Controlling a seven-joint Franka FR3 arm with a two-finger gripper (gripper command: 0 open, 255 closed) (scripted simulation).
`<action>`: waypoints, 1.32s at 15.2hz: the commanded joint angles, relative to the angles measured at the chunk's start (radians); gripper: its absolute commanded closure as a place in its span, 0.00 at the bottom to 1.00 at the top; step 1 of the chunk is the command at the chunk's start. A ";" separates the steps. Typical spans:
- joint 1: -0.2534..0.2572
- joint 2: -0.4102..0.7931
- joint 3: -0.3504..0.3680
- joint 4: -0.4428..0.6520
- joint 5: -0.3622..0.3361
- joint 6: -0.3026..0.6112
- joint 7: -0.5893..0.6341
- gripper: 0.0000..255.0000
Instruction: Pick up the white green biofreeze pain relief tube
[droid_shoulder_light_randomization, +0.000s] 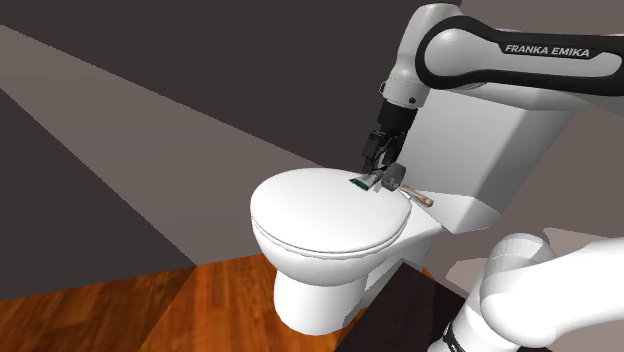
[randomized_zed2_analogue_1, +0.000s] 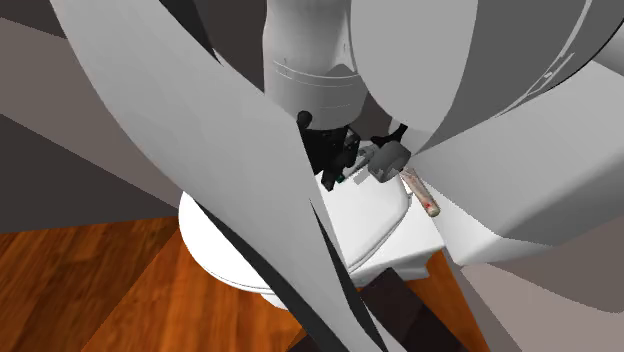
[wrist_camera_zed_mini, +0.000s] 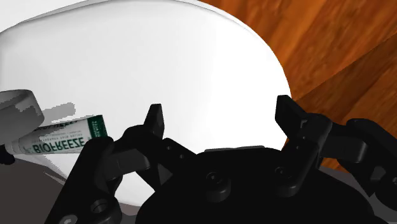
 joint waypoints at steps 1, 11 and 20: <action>0.000 0.000 0.000 0.000 0.000 0.000 0.000 0.00; 0.070 0.041 -0.258 -0.108 -0.272 0.162 -0.657 0.00; 0.185 0.266 -0.515 -0.034 -0.427 0.405 -1.232 0.00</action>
